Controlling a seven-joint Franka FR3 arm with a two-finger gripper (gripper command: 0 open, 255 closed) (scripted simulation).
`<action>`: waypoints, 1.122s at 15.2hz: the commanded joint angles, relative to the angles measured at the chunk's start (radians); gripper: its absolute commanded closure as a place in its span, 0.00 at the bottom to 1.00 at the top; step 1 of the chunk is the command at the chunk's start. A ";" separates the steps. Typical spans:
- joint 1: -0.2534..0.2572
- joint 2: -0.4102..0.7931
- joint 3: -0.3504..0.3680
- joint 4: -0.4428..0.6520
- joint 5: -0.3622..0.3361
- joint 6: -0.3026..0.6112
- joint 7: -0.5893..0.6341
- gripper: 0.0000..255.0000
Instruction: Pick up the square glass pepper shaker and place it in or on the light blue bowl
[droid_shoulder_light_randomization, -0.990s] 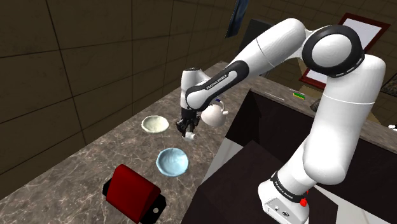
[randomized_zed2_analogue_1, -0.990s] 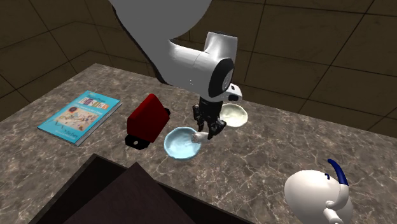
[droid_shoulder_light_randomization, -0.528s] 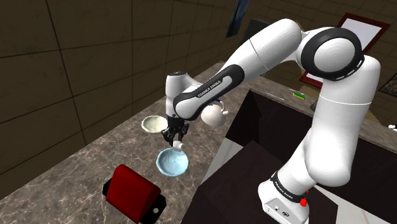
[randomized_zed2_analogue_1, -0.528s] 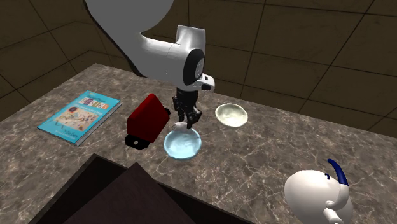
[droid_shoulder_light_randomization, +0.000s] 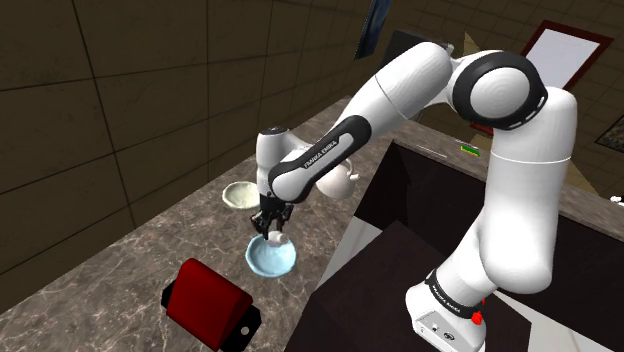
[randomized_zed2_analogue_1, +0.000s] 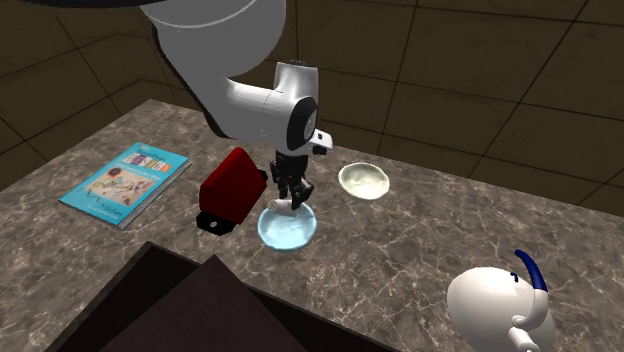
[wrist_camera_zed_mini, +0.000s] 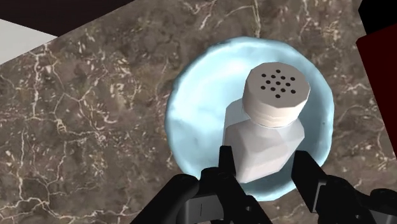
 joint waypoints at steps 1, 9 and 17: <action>0.002 0.025 -0.004 0.005 -0.005 0.020 0.001 1.00; 0.008 0.075 -0.012 0.016 -0.015 0.059 0.006 1.00; 0.008 0.075 -0.012 0.015 -0.015 0.059 0.006 0.00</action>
